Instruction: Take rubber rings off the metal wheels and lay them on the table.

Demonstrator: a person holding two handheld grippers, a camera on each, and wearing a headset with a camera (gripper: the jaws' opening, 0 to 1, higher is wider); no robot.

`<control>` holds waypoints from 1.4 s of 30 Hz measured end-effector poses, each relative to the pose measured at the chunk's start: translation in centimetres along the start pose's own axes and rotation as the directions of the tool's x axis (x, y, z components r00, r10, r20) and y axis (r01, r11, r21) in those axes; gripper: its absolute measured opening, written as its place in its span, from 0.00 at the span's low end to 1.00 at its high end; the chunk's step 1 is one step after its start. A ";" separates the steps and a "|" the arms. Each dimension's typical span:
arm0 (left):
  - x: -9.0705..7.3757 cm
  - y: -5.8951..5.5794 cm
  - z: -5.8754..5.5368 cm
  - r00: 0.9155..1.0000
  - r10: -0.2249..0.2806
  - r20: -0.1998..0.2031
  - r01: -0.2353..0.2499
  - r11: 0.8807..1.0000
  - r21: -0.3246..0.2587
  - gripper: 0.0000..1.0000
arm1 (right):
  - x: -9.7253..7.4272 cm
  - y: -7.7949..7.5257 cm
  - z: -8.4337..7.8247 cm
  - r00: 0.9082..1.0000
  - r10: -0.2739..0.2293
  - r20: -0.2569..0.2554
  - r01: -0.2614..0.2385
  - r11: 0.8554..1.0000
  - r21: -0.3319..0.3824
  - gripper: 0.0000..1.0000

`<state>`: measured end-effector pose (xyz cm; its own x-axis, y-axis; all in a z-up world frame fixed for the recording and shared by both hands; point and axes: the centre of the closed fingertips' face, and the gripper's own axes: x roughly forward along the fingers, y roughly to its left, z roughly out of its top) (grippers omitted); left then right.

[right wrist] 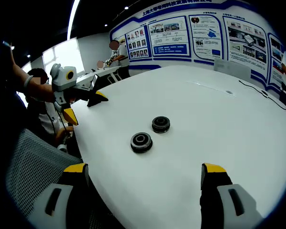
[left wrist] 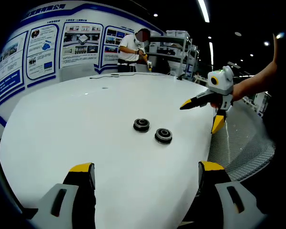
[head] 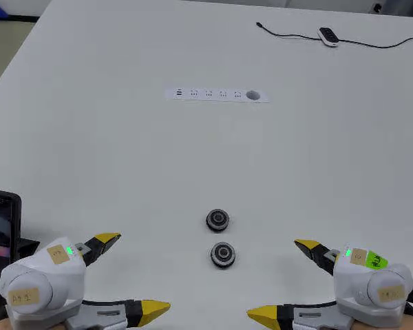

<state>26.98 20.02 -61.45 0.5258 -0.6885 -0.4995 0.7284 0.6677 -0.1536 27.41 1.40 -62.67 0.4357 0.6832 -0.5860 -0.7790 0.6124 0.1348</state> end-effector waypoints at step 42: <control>4.6 -2.0 2.5 0.990 -0.134 -0.042 0.138 0.986 0.092 0.52 | 2.7 2.3 1.6 0.996 0.064 0.054 -0.075 0.972 0.223 0.79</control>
<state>29.03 14.84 -61.28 0.4043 -0.7593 -0.5099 0.8309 0.5379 -0.1421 27.55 5.26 -62.62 0.4084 0.7417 -0.5321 -0.6893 0.6327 0.3529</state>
